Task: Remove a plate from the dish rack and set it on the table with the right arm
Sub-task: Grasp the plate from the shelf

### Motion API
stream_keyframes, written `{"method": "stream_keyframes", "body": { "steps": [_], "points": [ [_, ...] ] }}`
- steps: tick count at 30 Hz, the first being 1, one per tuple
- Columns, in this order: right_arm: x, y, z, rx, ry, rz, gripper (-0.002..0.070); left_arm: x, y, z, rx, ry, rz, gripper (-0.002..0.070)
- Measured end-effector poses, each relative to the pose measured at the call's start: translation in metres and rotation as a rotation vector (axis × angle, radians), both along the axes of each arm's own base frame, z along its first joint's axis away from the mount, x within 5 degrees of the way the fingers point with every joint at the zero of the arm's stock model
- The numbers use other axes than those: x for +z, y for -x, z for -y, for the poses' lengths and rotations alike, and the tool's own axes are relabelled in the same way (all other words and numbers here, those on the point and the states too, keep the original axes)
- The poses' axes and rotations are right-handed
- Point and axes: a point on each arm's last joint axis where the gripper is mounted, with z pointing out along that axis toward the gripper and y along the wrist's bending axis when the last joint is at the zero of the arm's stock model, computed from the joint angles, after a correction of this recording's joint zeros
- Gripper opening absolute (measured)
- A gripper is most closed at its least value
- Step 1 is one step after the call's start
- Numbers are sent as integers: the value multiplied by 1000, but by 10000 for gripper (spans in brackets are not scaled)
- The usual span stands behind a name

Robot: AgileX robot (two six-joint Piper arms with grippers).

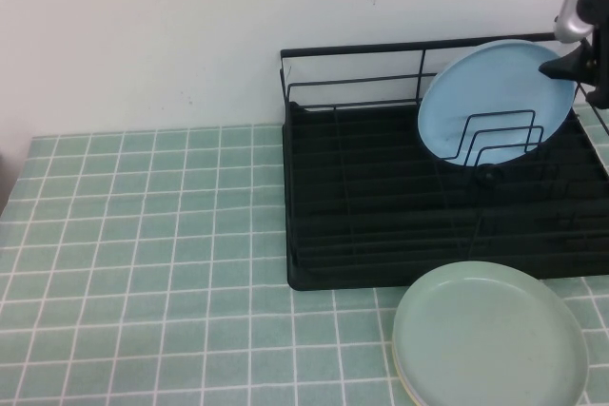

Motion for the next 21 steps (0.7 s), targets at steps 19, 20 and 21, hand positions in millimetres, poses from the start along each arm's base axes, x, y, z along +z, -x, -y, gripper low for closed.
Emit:
{"method": "stream_keyframes", "body": {
  "steps": [19,20,21],
  "points": [
    [-38,-36,5,1,104,64,465,0,0,0,0,0,0,-4],
    [-38,-39,5,-1,104,69,465,0,0,0,0,0,0,-4],
    [-39,-41,5,-2,105,70,465,0,0,0,0,0,0,-4]
  ]
}}
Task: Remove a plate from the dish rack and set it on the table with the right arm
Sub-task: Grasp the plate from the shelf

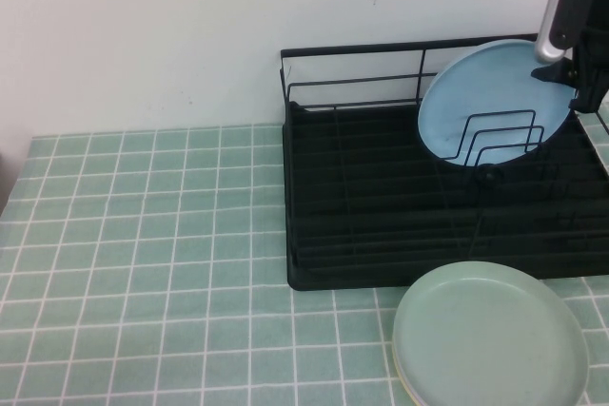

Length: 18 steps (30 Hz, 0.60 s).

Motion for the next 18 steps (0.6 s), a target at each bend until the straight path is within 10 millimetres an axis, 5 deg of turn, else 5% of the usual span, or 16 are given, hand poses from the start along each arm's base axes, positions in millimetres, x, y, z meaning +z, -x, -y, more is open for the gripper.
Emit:
{"method": "stream_keyframes", "body": {
  "steps": [10,18],
  "points": [
    [-13,-16,-1,1,-3,-9,419,0,0,0,0,0,0,-4],
    [-23,-19,-1,9,0,-34,315,0,0,0,0,0,0,-4]
  ]
}}
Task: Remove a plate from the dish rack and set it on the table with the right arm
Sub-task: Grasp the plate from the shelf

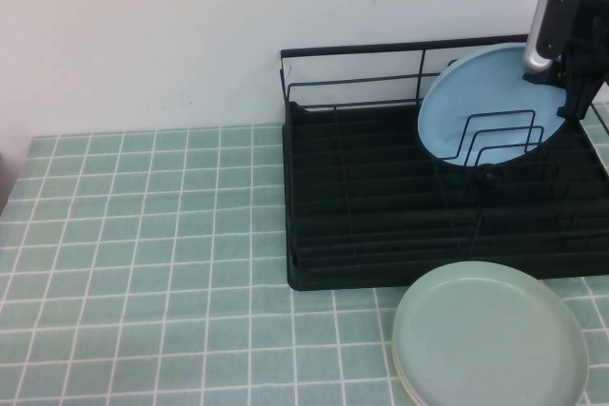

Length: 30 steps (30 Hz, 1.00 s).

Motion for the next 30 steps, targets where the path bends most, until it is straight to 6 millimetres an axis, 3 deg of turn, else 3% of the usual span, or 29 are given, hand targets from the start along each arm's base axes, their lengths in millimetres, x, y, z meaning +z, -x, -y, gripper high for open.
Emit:
{"method": "stream_keyframes", "body": {
  "steps": [9,16,25,30],
  "points": [
    [2,-1,0,5,10,13,79,0,0,0,0,0,0,-4],
    [13,3,0,16,10,28,79,0,0,0,0,0,0,-4],
    [53,19,-1,30,9,103,79,0,0,0,0,0,0,-4],
    [87,36,-1,31,4,158,79,0,0,0,0,0,0,-4]
  ]
}}
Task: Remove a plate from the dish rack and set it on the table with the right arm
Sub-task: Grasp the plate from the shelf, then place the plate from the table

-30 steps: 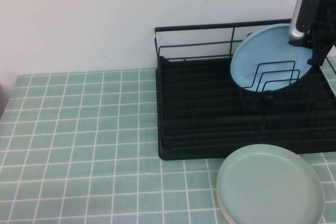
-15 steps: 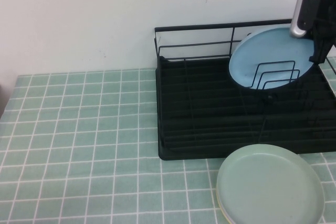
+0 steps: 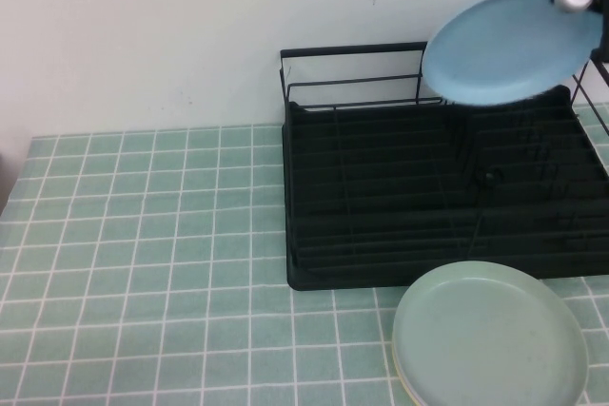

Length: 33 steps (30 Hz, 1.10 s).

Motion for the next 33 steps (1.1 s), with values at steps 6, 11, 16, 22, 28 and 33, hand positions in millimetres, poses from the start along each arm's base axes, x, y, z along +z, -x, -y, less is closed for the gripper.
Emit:
{"method": "stream_keyframes", "body": {
  "steps": [6,11,16,22,28,33],
  "points": [
    [52,38,1,-60,-83,19,79,0,0,0,0,0,0,-4],
    [95,87,6,-235,-265,-50,79,0,0,0,0,0,0,-4],
    [106,150,5,-473,-507,-169,79,0,0,0,0,0,0,-4],
    [64,219,-7,-601,-718,-418,79,0,0,0,0,0,0,-4],
    [-8,261,-14,-680,-767,-741,79,0,0,0,0,0,0,-4],
    [-55,273,-17,-733,-781,-878,79,0,0,0,0,0,0,-4]
  ]
}}
